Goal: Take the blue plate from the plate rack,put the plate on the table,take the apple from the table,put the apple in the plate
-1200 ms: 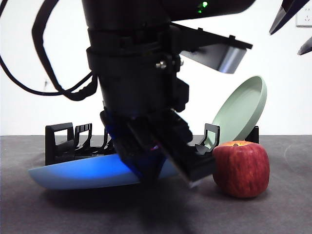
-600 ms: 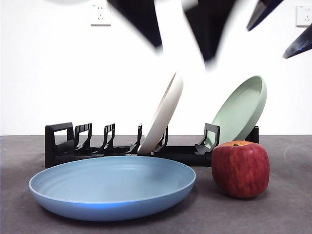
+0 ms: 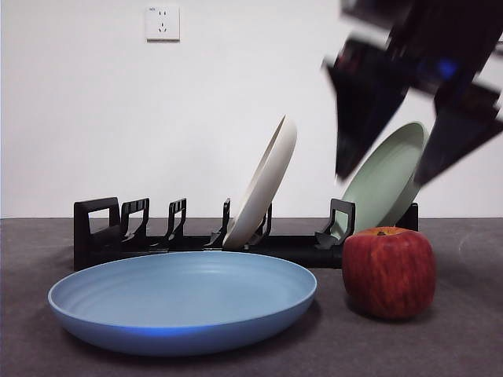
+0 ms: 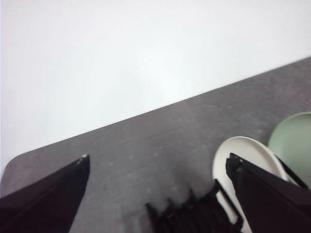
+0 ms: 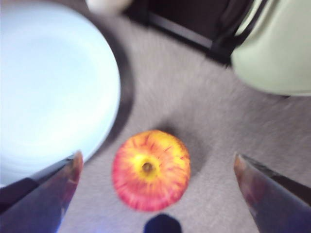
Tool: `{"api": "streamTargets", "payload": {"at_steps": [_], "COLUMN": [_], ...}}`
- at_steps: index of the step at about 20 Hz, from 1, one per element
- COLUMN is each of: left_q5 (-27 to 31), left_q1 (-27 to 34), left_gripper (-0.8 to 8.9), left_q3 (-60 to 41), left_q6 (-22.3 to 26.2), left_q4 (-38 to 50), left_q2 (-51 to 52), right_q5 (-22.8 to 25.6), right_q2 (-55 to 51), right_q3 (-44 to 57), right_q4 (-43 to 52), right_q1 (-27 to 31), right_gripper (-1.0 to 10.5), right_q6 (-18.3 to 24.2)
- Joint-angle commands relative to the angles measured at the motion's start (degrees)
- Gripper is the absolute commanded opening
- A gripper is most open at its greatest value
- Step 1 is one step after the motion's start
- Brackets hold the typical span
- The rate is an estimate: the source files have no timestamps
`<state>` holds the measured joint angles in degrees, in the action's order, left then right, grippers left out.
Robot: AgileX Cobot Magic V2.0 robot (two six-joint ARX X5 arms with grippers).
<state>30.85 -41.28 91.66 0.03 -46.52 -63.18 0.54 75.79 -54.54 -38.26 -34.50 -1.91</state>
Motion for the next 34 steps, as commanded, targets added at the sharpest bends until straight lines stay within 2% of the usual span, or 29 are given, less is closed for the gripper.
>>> {"api": "streamTargets", "payload": {"at_steps": [1,7,8,9,11,15,17,21,27,34], "left_q5": [-2.23,-3.15,-3.10,-3.13,-3.13,-3.15,-3.15,-3.08,-2.67,-2.80], "left_q1": [4.28,7.32,7.32,7.32,7.32,7.32,7.32,7.32,7.56,10.51], "left_gripper": [4.71,4.71,4.71,4.71,4.71,4.71,4.71,4.71,4.71,4.71], "left_q3": [-0.22,-0.22,-0.22,-0.22,-0.22,-0.22,-0.22,-0.22,-0.22,-0.22], "left_q6": [0.68,0.66,0.66,0.66,0.66,0.66,0.66,0.74,1.77,2.21], "left_q4": [-1.97,-7.06,-7.06,-7.06,-7.10,-7.15,-7.10,-7.02,-6.75,-7.85], "left_q2": [1.33,1.73,1.73,1.73,1.66,1.51,1.22,0.39,0.35,0.35], "right_q5": [1.11,0.92,0.94,0.94,0.92,0.94,0.76,-4.98,-4.85,-2.97], "right_q2": [5.79,18.10,18.86,19.04,18.75,15.10,11.96,11.26,21.11,35.01], "right_q3": [-0.17,-0.17,-0.17,-0.17,-0.17,-0.70,-2.47,-10.69,-20.33,-23.65], "right_q4": [1.38,3.89,3.74,3.63,3.45,1.81,1.73,2.99,5.07,6.73], "right_q1": [-0.20,-0.20,-0.20,-0.20,-0.20,-0.70,-2.51,-8.17,-16.06,-17.42], "right_gripper": [5.7,5.6,5.0,3.6,-0.1,-0.1,-0.1,-0.1,-0.1,-0.1], "right_q6": [0.57,-0.07,-0.90,-1.38,-1.42,-2.01,-3.78,-3.78,-3.52,-2.89]}}
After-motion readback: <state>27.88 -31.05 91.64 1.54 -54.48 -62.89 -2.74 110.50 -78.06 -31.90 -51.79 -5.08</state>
